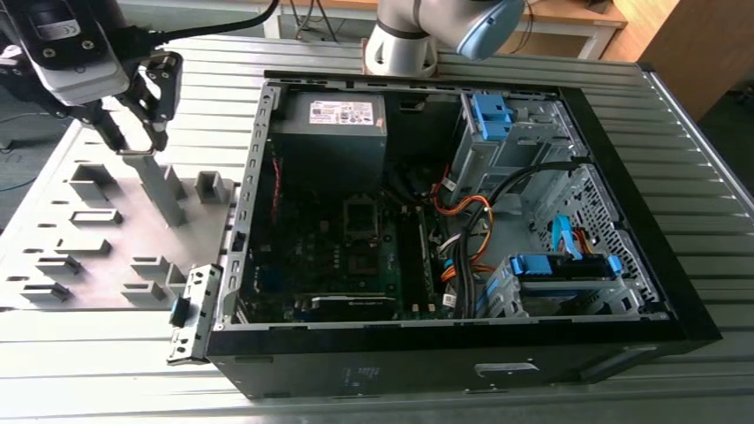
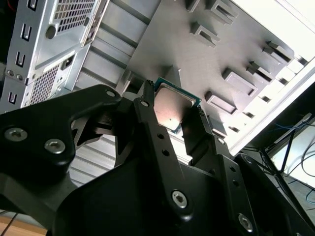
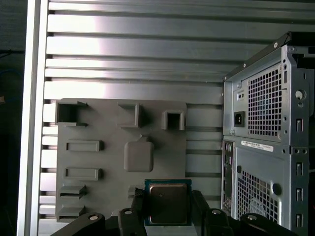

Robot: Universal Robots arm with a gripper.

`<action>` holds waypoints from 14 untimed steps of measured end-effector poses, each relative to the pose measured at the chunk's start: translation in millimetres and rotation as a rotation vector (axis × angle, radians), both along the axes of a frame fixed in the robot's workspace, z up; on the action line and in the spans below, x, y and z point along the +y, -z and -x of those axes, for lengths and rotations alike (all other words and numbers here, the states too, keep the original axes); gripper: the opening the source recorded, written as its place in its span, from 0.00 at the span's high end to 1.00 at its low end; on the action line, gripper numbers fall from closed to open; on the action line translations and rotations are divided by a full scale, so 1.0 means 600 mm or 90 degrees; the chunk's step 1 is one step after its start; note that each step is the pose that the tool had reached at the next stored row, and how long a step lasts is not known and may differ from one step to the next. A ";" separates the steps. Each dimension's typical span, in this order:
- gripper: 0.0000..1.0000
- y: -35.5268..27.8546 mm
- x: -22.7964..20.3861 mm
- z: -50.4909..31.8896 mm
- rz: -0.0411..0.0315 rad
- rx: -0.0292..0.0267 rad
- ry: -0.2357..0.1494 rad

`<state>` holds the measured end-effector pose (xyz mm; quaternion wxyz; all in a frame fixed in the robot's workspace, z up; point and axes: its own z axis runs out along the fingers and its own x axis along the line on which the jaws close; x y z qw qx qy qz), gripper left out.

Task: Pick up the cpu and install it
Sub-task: 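Pick up the cpu and move it towards the insertion slot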

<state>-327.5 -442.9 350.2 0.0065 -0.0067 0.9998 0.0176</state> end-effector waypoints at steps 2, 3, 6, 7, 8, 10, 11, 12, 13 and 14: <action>0.53 0.000 0.0000 0.000 0.0000 0.0000 0.000; 0.53 0.000 0.0000 0.000 0.0000 0.0000 0.000; 0.53 -0.001 0.0000 0.000 0.0001 0.0001 0.000; 0.53 -0.002 0.0000 0.000 0.0001 0.0001 0.000; 0.53 -0.003 0.0000 0.000 0.0001 0.0001 0.000; 0.53 -0.003 0.0000 0.000 -0.0001 -0.0001 0.000; 0.53 -0.003 0.0000 0.000 -0.0001 -0.0001 0.000; 0.53 -0.003 0.0000 -0.001 0.0000 0.0000 0.000; 0.53 -0.003 -0.0001 -0.001 0.0000 0.0001 0.000; 0.53 -0.003 -0.0001 -0.003 0.0001 0.0001 0.000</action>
